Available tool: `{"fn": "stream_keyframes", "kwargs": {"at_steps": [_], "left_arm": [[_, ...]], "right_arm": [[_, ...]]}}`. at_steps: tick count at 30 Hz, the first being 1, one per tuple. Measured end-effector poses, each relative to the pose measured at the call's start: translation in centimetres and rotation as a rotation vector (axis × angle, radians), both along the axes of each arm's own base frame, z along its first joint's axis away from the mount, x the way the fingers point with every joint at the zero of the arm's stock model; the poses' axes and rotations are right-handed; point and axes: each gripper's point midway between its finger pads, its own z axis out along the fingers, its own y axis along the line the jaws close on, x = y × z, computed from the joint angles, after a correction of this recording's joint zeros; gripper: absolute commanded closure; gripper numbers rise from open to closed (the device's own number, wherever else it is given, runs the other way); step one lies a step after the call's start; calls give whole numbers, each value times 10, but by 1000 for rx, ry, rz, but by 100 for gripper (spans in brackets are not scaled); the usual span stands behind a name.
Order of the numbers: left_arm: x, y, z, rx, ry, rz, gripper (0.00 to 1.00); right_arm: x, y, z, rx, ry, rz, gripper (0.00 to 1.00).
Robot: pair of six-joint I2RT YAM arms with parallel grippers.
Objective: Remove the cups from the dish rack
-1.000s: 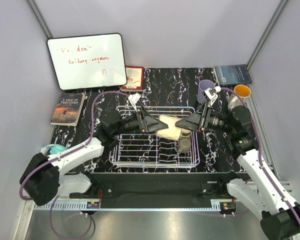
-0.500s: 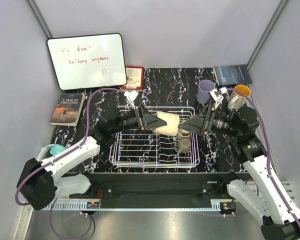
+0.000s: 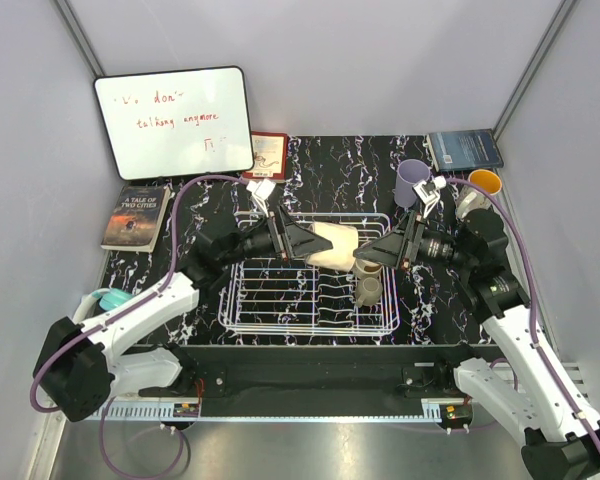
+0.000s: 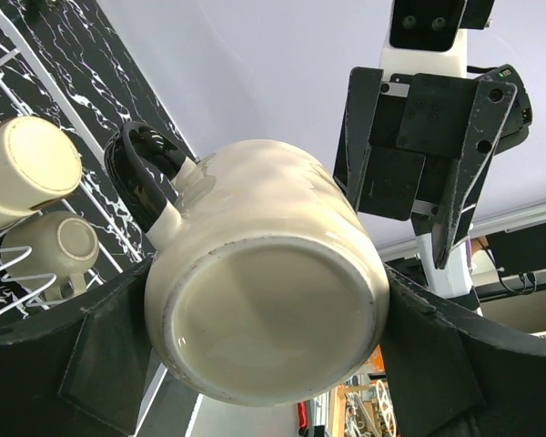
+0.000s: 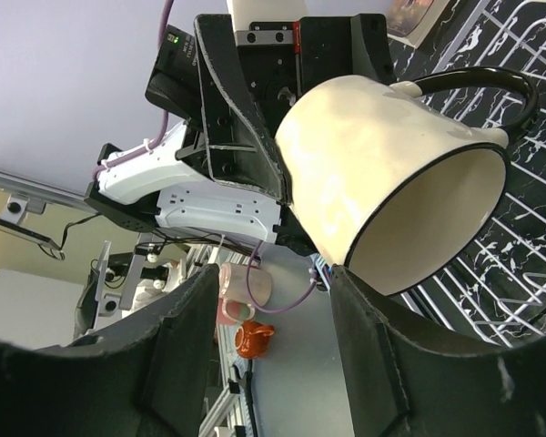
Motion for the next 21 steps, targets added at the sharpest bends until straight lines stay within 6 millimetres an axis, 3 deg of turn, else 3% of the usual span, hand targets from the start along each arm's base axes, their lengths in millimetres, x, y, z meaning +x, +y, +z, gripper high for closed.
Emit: {"fn": "stream_keyframes", "kwargs": {"at_steps": [5,13,21], "left_arm": [[-2,3,4,9,-6,1,100],[-9,5,27,-29,-60,-13,100],[-16,-2,26,-38,-46,-42,100]], "right_arm": [[2,-1,-3,-15,-10,-10,39],[9,0,-10,-49,-3,-14,39],[15,5,-8,-33,7,8,40]]}}
